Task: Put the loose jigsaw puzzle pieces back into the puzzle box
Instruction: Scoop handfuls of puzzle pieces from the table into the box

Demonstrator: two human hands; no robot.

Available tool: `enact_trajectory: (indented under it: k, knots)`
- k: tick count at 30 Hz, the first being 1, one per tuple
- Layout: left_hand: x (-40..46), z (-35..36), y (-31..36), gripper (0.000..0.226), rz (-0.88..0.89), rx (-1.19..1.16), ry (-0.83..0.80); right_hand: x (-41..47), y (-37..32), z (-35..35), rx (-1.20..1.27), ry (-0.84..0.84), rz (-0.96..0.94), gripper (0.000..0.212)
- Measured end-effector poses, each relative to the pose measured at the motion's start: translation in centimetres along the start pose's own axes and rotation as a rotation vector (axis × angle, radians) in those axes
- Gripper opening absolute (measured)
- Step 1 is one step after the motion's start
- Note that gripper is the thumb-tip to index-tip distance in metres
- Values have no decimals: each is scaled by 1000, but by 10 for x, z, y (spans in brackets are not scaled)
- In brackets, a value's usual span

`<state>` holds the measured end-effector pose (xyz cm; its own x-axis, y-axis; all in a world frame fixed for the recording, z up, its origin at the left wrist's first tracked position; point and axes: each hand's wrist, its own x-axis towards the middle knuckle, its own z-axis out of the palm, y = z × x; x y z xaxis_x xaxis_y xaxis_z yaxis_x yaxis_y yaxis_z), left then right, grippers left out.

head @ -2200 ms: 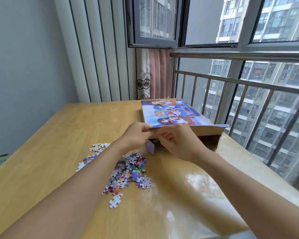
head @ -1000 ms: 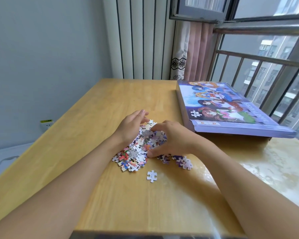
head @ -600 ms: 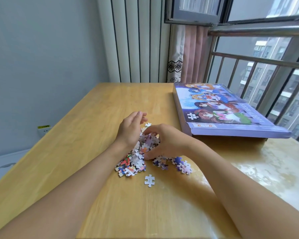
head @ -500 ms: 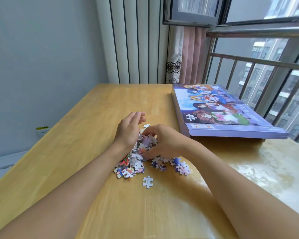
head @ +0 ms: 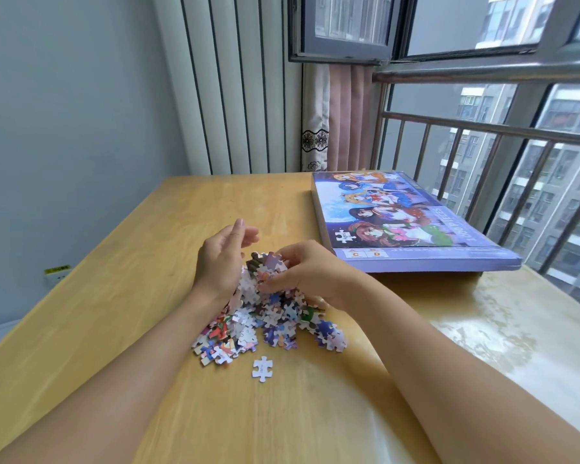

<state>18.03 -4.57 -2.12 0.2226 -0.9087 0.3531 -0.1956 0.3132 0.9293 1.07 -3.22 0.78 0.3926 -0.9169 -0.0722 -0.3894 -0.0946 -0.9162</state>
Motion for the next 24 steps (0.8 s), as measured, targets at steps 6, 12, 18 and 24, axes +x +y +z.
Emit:
enact_trajectory:
  k: [6,12,18,24]
  knots:
    - [-10,-6,12,26,139,7,-240,2,-3,1,537,18,21,22]
    - [-9,-4,7,5,149,103,-165,2,-4,6,727,6,90,6]
    - [-11,-5,10,7,68,-1,-149,-2,-5,10,792,31,106,25]
    - [-12,-17,16,26,19,29,-92,-20,-6,16,815,46,149,23]
